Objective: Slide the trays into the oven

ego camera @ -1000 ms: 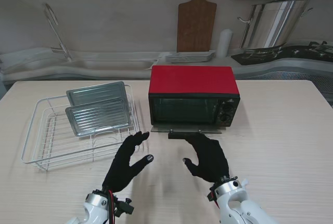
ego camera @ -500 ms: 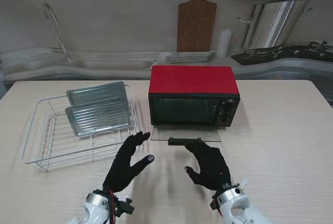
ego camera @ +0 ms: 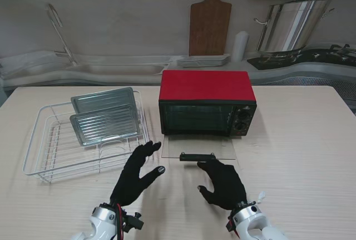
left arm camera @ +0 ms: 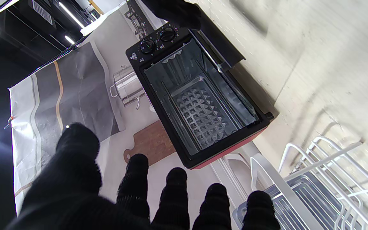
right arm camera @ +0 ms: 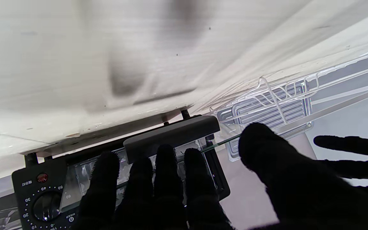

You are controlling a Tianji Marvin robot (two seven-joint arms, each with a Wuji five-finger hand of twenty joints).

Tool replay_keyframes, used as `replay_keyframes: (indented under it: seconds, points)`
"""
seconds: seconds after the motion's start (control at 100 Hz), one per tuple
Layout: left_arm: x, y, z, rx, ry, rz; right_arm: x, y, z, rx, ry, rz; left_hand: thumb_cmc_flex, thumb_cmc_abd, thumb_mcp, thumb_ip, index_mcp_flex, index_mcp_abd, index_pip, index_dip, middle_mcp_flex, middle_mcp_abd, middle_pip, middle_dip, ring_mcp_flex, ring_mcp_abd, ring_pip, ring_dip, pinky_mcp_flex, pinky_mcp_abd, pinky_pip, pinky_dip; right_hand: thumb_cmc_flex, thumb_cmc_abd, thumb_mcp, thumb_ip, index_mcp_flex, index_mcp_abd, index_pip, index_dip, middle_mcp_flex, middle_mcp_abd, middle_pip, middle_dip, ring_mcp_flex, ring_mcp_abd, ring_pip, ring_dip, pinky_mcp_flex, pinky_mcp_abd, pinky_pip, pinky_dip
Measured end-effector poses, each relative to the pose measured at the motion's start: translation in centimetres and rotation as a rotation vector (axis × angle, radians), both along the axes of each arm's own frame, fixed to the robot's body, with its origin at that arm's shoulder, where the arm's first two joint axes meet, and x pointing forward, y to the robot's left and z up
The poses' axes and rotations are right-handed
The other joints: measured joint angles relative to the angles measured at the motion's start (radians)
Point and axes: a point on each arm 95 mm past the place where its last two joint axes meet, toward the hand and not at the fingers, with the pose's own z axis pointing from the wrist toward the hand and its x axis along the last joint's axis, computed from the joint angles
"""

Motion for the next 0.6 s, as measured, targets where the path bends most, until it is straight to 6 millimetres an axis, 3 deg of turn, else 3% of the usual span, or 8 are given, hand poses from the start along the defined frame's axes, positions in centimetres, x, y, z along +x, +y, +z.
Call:
replay_keyframes:
  seconds: [0.6]
  points:
    - [0.0, 0.0, 0.0, 0.004, 0.003, 0.001, -0.5, 0.0, -2.0, -0.041, 0.089, 0.03, 0.0, 0.0, 0.0, 0.0, 0.006, 0.0, 0.0, 0.0, 0.0, 0.0, 0.0, 0.0, 0.0, 0.0, 0.0, 0.0, 0.0, 0.0, 0.0, 0.0, 0.0, 0.018, -0.038, 0.001, 0.0, 0.0, 0.0, 0.0, -0.002, 0.002, 0.0, 0.0, 0.0, 0.019, -0.001, 0.002, -0.009, 0.0, 0.0, 0.0]
